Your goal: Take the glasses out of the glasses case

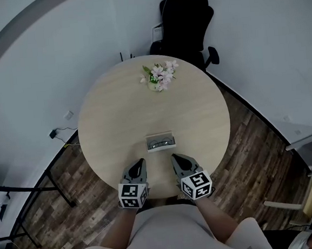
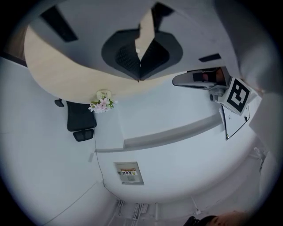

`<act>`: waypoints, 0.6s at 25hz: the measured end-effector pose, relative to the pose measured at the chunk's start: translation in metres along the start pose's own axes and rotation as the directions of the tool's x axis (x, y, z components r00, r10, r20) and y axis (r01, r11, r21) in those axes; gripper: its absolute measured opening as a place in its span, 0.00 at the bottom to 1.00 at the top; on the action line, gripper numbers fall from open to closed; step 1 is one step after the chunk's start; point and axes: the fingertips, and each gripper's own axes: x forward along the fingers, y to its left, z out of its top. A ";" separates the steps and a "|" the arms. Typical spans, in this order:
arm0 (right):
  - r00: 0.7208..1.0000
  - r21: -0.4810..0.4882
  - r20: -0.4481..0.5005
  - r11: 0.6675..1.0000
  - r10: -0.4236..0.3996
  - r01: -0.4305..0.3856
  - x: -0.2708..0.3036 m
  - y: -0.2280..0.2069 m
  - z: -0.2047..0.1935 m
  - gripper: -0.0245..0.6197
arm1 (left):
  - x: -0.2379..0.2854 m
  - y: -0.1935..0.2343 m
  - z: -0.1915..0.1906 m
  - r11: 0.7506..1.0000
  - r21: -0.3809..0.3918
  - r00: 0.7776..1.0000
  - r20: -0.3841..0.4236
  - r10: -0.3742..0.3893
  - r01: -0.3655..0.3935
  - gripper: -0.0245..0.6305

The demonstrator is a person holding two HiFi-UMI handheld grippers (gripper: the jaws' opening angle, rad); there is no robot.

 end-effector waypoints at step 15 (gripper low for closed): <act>0.997 -0.071 -0.052 0.996 0.049 -0.052 0.000 0.014 -0.007 0.06 | -0.018 -0.026 0.004 0.995 0.054 0.997 -0.021 -0.077 0.078 0.05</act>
